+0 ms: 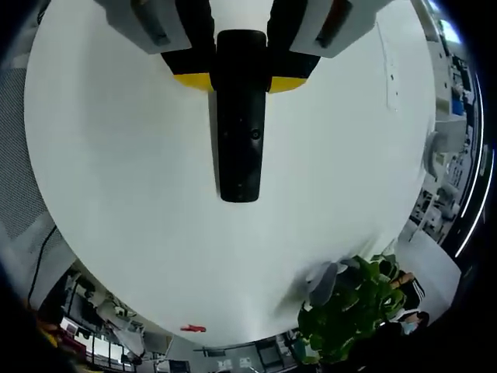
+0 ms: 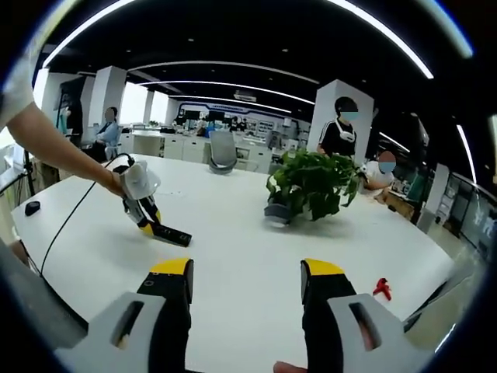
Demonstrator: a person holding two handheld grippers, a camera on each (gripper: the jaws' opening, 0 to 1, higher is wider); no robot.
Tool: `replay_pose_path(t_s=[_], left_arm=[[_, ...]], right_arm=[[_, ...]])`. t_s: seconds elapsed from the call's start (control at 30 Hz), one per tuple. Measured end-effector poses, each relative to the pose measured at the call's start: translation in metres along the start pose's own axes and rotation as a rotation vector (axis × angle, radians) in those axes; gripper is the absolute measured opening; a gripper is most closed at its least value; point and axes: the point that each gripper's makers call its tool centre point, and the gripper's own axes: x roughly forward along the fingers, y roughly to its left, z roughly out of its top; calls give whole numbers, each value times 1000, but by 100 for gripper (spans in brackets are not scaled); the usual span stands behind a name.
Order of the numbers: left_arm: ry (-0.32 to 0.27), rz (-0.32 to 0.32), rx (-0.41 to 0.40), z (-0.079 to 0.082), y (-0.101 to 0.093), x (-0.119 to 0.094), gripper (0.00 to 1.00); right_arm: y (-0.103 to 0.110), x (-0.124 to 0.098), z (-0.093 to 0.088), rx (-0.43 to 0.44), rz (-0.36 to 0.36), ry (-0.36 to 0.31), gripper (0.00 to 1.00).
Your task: Press the specified remote control buttons in sequence, fully releasing each button before pressing the next.
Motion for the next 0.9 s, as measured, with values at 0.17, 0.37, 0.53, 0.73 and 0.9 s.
replay_pose_path(t_s=[0.17, 0.37, 0.53, 0.73, 0.9], left_arm=[[5, -3, -2, 1, -2, 0, 23], [4, -49, -115, -2, -2, 1, 24], [-14, -49, -108, -2, -2, 1, 25], [-48, -21, -61, -1, -1, 0, 27], [-56, 31, -132, -3, 2, -1, 30]], right_arm=[[0, 0, 0, 3, 3, 0, 58], [1, 0, 0, -2, 6, 2, 58], [2, 0, 0, -2, 7, 2, 58], [3, 0, 0, -5, 10, 5, 57], [3, -1, 1, 7, 13, -5, 58]])
